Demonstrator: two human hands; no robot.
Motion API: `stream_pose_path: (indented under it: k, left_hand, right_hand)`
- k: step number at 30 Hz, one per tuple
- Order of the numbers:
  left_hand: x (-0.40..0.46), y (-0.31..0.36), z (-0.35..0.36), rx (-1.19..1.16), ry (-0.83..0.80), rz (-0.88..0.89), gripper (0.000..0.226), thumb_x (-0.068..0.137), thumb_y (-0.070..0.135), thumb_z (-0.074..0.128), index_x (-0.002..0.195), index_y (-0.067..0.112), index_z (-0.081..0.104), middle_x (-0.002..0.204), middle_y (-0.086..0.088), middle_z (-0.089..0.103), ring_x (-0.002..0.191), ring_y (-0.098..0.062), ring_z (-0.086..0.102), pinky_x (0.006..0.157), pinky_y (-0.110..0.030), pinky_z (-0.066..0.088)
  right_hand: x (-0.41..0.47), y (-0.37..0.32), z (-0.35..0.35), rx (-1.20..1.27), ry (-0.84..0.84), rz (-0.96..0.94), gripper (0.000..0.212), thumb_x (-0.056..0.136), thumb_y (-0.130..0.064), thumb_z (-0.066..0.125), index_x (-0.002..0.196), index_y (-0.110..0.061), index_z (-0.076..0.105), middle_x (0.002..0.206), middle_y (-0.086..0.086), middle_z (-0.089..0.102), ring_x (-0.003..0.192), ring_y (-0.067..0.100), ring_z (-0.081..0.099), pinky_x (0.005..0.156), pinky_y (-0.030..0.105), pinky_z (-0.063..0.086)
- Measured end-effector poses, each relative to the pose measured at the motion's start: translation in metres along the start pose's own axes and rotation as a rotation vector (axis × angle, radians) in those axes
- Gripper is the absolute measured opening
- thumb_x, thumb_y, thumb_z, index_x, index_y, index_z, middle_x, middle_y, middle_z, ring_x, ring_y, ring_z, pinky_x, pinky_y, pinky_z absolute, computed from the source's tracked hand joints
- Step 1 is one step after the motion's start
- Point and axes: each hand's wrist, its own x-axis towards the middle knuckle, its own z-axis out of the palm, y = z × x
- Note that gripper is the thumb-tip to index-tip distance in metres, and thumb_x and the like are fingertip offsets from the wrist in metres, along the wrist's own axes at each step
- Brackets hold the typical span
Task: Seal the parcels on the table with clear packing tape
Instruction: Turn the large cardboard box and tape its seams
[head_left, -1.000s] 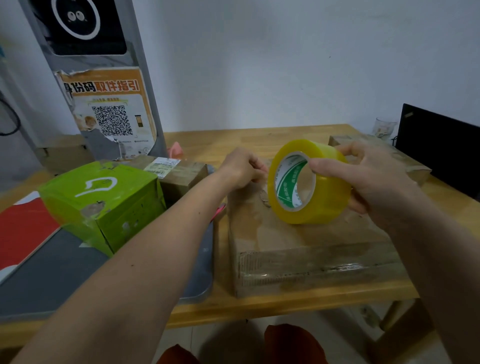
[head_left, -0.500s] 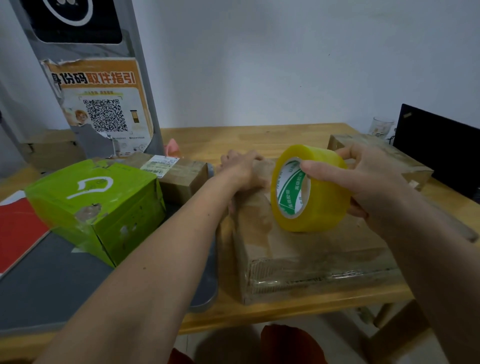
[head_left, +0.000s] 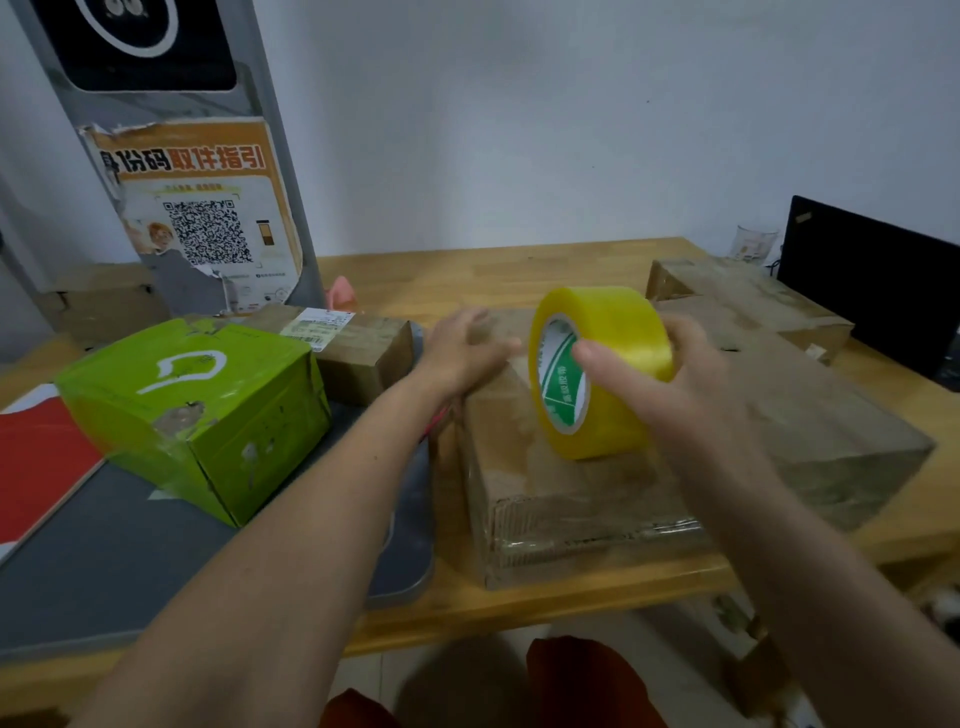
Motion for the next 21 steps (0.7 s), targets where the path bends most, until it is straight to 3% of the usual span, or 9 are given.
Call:
stream_pose_path:
  k: [3, 5, 8, 10, 11, 15, 19, 21]
  left_hand:
    - [0.009, 0.000, -0.007, -0.300, 0.012, -0.176, 0.102, 0.073, 0.033, 0.085, 0.156, 0.022, 0.027, 0.158, -0.007, 0.031, 0.139, -0.027, 0.040, 0.112, -0.047, 0.040]
    - [0.014, -0.001, -0.006, -0.375, 0.025, -0.244, 0.106, 0.075, 0.030, 0.085, 0.158, 0.023, 0.020, 0.160, -0.007, 0.027, 0.139, -0.027, 0.040, 0.110, -0.047, 0.042]
    - [0.017, -0.002, -0.001, -0.509, 0.046, -0.337, 0.095, 0.081, 0.026, 0.080, 0.156, 0.023, 0.023, 0.153, -0.004, 0.033, 0.122, -0.025, 0.051, 0.089, -0.036, 0.053]
    - [0.018, -0.002, 0.003, -0.566, 0.094, -0.344, 0.074, 0.083, 0.022, 0.078, 0.147, 0.021, 0.039, 0.142, -0.002, 0.041, 0.110, -0.023, 0.054, 0.070, -0.027, 0.049]
    - [0.019, -0.003, 0.004, -0.592, 0.140, -0.349, 0.062, 0.083, 0.020, 0.078, 0.138, 0.020, 0.047, 0.138, -0.005, 0.048, 0.105, -0.024, 0.057, 0.068, -0.029, 0.049]
    - [0.011, -0.002, 0.009, -0.647, 0.289, -0.424, 0.039, 0.085, 0.014, 0.073, 0.120, 0.015, 0.057, 0.117, -0.012, 0.062, 0.089, -0.023, 0.062, 0.068, -0.032, 0.051]
    - [-0.003, 0.001, 0.012, -0.622, 0.431, -0.467, 0.028, 0.085, 0.013, 0.069, 0.112, 0.015, 0.059, 0.113, -0.007, 0.063, 0.103, -0.026, 0.061, 0.092, -0.040, 0.053]
    - [-0.011, 0.001, 0.013, -0.611, 0.509, -0.497, 0.031, 0.085, 0.011, 0.068, 0.115, 0.013, 0.063, 0.116, -0.005, 0.063, 0.108, -0.025, 0.060, 0.097, -0.039, 0.052]
  right_hand:
    - [-0.014, 0.013, 0.007, 0.010, 0.063, -0.045, 0.069, 0.060, -0.058, 0.071, 0.118, -0.029, 0.050, 0.099, -0.011, 0.062, 0.081, -0.003, 0.064, 0.064, 0.023, 0.053]
    - [-0.016, 0.018, 0.009, 0.056, 0.093, -0.050, 0.071, 0.061, -0.057, 0.072, 0.121, -0.027, 0.049, 0.101, -0.010, 0.062, 0.083, -0.002, 0.064, 0.066, 0.023, 0.056]
    - [-0.019, 0.025, 0.011, 0.109, 0.121, -0.074, 0.078, 0.058, -0.059, 0.076, 0.123, -0.027, 0.046, 0.107, -0.007, 0.061, 0.089, 0.003, 0.065, 0.069, 0.025, 0.057]
    - [-0.025, 0.031, 0.011, 0.083, 0.119, -0.129, 0.084, 0.058, -0.055, 0.082, 0.127, -0.027, 0.043, 0.111, -0.009, 0.057, 0.095, 0.003, 0.063, 0.071, 0.021, 0.056]
    - [-0.029, 0.034, 0.010, 0.042, 0.125, -0.173, 0.087, 0.060, -0.052, 0.086, 0.130, -0.025, 0.041, 0.112, -0.014, 0.054, 0.099, 0.001, 0.060, 0.074, 0.019, 0.055]
    - [-0.039, 0.051, -0.002, -0.050, 0.216, -0.329, 0.092, 0.070, -0.042, 0.084, 0.141, -0.014, 0.033, 0.115, -0.023, 0.043, 0.104, -0.006, 0.053, 0.074, 0.011, 0.050]
    - [-0.035, 0.065, -0.013, -0.075, 0.359, -0.438, 0.072, 0.078, -0.041, 0.066, 0.136, -0.010, 0.037, 0.121, 0.000, 0.046, 0.106, 0.015, 0.055, 0.075, 0.020, 0.053]
    - [-0.029, 0.071, -0.019, -0.063, 0.387, -0.472, 0.060, 0.079, -0.040, 0.064, 0.129, -0.016, 0.041, 0.117, 0.010, 0.050, 0.101, 0.024, 0.057, 0.078, 0.031, 0.054]
